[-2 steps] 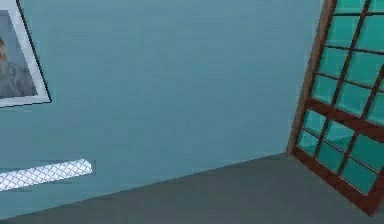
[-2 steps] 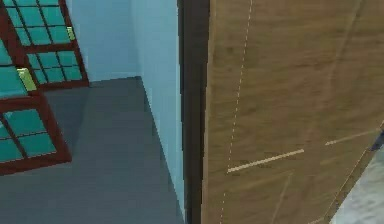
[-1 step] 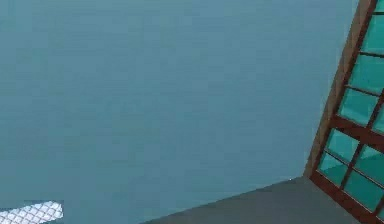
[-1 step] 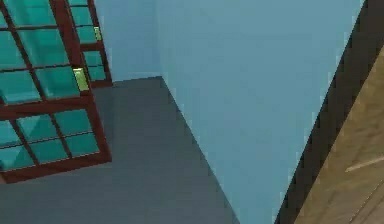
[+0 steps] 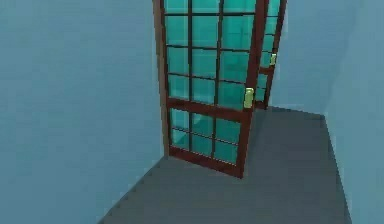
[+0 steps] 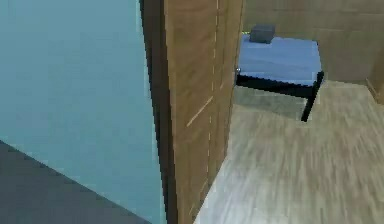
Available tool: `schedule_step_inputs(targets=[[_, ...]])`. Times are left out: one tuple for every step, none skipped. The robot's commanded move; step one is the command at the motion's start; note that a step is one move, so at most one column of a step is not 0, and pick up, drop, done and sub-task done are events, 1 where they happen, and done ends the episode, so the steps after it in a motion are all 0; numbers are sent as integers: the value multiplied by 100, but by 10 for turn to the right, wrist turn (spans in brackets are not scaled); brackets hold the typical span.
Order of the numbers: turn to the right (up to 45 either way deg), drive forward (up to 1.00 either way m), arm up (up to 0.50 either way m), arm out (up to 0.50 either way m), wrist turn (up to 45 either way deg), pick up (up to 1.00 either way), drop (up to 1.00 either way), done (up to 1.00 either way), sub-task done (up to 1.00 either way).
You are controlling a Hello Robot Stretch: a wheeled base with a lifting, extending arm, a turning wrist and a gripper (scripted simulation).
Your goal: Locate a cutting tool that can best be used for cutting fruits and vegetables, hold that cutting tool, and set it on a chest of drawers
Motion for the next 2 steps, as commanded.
schedule_step_inputs(targets=[[450,0,0,0,0,0,0,0,0],[330,0,0,0,0,0,0,0,0]])
